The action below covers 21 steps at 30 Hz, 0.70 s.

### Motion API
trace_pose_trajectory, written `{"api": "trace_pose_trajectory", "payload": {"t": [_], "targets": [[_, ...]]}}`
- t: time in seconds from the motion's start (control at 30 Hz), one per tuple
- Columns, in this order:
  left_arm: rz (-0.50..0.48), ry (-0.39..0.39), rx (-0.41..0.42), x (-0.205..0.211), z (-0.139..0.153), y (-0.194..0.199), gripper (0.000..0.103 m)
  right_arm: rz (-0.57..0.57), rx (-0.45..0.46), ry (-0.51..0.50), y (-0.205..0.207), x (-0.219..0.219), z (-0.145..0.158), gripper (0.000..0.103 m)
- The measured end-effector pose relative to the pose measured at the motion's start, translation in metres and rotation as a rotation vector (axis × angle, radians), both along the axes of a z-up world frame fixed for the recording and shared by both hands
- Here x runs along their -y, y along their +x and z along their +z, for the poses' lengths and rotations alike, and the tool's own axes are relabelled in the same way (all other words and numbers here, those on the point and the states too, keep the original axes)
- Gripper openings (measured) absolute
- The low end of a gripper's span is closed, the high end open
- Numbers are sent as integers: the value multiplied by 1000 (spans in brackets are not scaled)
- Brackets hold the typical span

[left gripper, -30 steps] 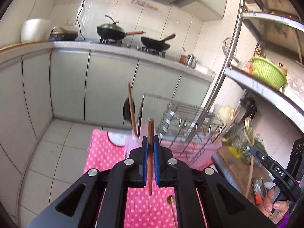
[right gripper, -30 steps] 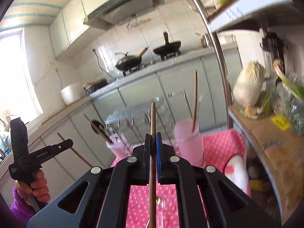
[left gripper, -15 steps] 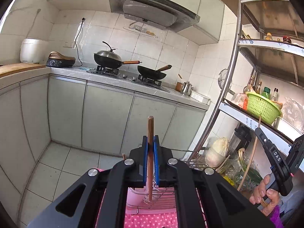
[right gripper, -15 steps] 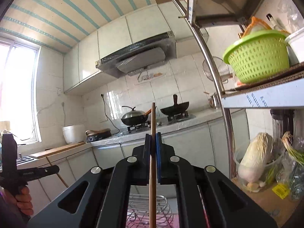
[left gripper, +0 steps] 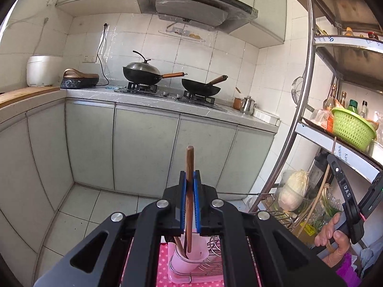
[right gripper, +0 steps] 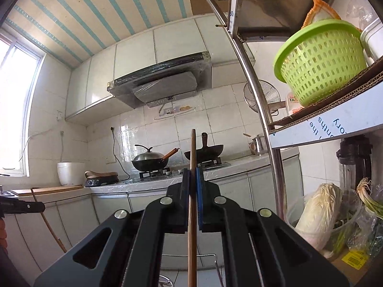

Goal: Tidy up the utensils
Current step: 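Carry both wooden chopsticks up into the pink cup and open both tools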

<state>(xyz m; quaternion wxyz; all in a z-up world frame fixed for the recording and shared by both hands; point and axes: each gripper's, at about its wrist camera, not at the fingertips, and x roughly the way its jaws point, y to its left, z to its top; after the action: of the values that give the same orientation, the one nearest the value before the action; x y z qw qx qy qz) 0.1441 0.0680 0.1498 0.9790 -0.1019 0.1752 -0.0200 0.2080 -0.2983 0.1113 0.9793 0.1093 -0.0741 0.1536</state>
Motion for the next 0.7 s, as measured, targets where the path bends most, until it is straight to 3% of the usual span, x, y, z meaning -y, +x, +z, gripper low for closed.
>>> {"api": "trace_pose_trajectory", "payload": {"t": [0.37,0.7], "targets": [[-55,-18,-130,12,-63,21,5,-21,43,-16,14,-6,-24,6],[-45,-48,-174,5,-84,37,5,4,-75,-17,-6,-2,-65,5]]}}
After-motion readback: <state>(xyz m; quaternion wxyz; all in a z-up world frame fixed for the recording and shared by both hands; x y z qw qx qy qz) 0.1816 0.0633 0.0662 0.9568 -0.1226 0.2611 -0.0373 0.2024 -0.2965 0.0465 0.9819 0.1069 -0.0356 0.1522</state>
